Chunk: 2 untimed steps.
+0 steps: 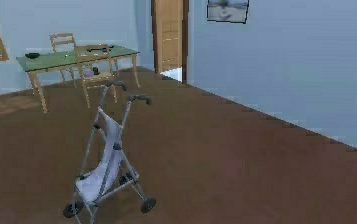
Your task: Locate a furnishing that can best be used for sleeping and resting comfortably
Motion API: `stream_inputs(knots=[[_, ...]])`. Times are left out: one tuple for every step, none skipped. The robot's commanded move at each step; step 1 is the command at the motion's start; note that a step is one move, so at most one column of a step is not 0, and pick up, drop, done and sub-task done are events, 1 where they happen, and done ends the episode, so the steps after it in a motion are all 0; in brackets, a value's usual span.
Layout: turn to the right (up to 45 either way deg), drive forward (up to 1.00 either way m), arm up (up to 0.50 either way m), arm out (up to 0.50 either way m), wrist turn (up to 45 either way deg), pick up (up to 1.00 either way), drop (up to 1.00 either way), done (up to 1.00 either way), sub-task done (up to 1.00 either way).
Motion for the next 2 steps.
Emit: stream_inputs(knots=[[33.0,0.0,0.0,0.0,0.0,0.0,0.0,0.0,0.0],[0.0,1.0,0.0,0.0,0.0,0.0,0.0,0.0,0.0]])
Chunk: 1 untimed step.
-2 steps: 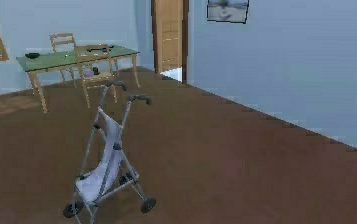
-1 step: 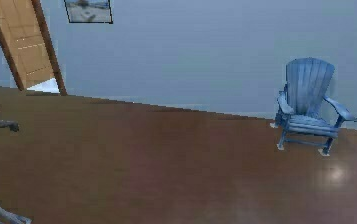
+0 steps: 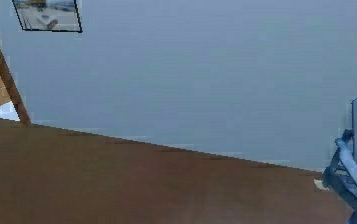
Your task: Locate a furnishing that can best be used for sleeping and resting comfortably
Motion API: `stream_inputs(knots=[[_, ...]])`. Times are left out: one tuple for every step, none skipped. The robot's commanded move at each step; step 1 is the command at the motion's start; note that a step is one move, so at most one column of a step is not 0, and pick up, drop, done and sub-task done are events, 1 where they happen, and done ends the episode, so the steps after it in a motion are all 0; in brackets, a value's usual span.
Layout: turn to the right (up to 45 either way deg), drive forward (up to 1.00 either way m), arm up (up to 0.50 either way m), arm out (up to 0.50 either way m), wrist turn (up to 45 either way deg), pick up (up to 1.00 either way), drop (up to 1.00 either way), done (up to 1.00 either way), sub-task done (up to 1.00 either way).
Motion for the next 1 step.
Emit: stream_inputs(knots=[[3.0,0.0,0.0,0.0,0.0,0.0,0.0,0.0,0.0]])
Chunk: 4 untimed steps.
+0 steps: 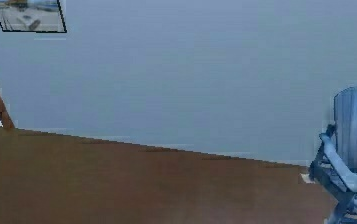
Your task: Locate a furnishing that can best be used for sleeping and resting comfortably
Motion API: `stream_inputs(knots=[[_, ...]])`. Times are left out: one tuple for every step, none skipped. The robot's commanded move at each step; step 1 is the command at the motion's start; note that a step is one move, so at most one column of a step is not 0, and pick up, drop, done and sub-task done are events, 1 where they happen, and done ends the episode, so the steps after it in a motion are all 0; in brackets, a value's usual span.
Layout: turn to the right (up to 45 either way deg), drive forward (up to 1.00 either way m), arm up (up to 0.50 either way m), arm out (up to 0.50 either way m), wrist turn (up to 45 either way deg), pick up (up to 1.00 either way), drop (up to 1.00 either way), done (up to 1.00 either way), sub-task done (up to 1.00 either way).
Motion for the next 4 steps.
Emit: stream_inputs(knots=[[0.0,0.2,0.0,0.0,0.0,0.0,0.0,0.0,0.0],[-45.0,0.0,0.0,0.0,0.0,0.0,0.0,0.0,0.0],[-27.0,0.0,0.0,0.0,0.0,0.0,0.0,0.0,0.0],[0.0,0.25,0.0,0.0,0.0,0.0,0.0,0.0,0.0]])
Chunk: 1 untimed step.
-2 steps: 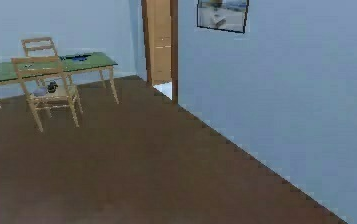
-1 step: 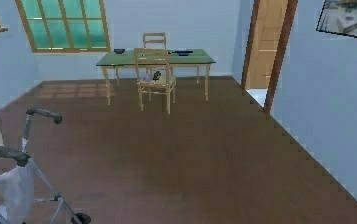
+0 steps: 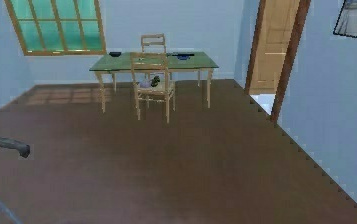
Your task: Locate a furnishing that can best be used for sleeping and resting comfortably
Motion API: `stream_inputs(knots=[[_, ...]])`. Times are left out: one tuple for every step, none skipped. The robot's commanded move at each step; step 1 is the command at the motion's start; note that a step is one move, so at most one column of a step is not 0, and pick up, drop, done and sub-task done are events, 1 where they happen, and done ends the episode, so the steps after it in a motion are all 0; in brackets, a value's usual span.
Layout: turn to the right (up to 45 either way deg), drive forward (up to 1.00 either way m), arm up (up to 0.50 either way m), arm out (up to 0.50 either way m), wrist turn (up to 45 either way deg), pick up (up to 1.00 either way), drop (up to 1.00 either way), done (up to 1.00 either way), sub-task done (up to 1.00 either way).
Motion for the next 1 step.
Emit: stream_inputs(knots=[[45.0,0.0,0.0,0.0,0.0,0.0,0.0,0.0,0.0]])
